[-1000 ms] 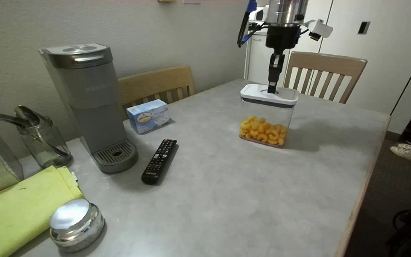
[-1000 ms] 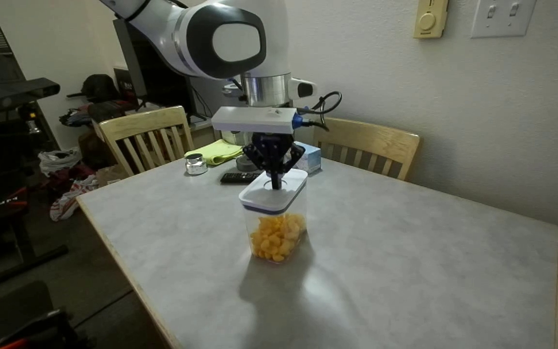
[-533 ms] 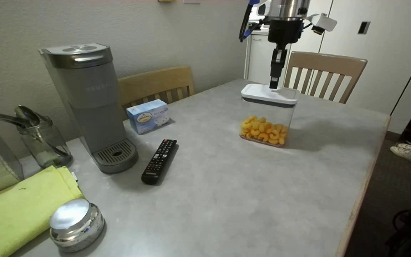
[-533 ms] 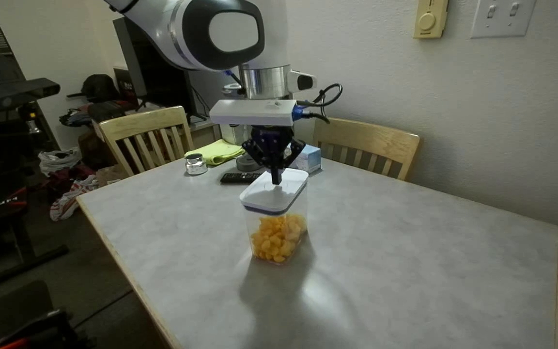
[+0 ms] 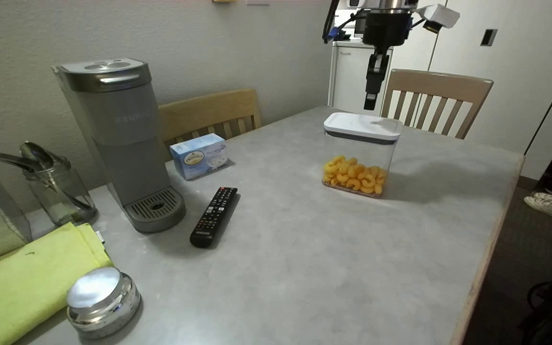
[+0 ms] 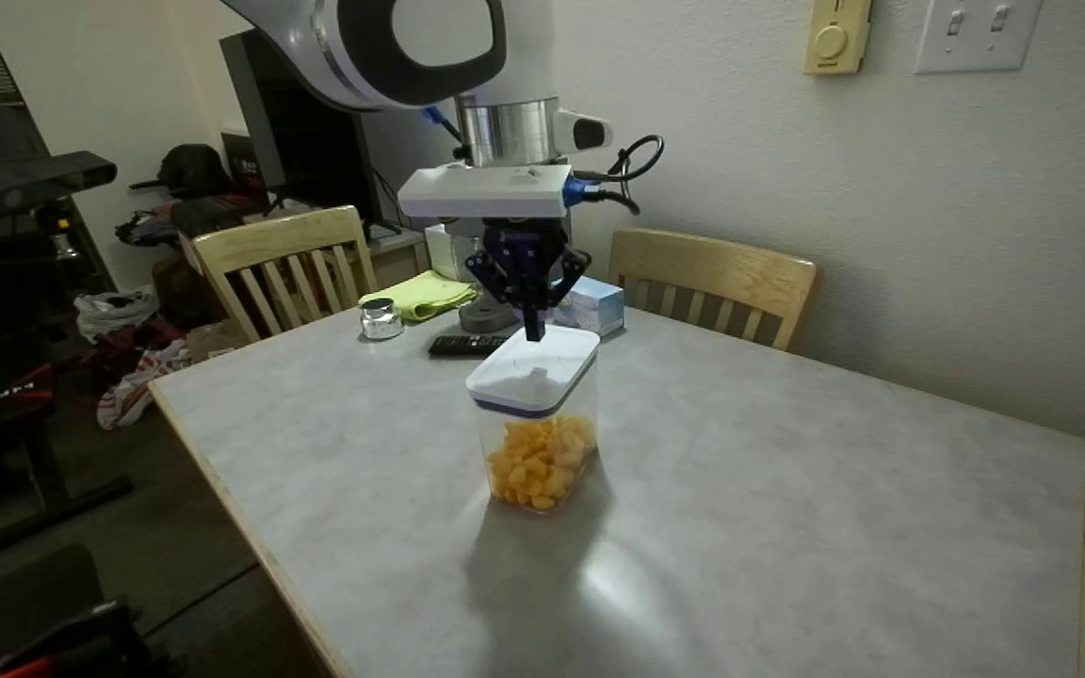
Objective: Pick the lid on the table, put it on the storage jar then press the button
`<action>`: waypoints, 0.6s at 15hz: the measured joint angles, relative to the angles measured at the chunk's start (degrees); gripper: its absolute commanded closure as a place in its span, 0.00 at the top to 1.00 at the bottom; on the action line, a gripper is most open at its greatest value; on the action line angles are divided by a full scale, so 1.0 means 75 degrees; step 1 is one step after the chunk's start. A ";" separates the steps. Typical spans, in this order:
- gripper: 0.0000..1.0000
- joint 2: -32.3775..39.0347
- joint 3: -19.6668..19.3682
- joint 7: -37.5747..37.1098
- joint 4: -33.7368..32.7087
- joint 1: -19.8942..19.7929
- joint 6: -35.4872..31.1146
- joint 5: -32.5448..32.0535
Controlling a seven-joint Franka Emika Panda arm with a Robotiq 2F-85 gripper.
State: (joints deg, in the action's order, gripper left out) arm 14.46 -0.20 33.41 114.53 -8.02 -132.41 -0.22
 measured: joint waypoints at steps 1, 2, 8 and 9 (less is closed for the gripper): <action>0.07 -0.0007 0.0000 -0.0001 0.0001 0.0000 0.0000 0.0001; 0.15 -0.0007 0.0000 -0.0013 0.0000 0.0006 -0.0006 0.0001; 0.28 -0.0007 0.0000 -0.0021 -0.0002 0.0023 -0.0007 0.0001; 0.28 -0.0007 0.0000 -0.0021 -0.0002 0.0023 -0.0007 0.0001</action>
State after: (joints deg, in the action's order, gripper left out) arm 14.41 -0.20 33.25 114.51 -7.84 -132.46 -0.21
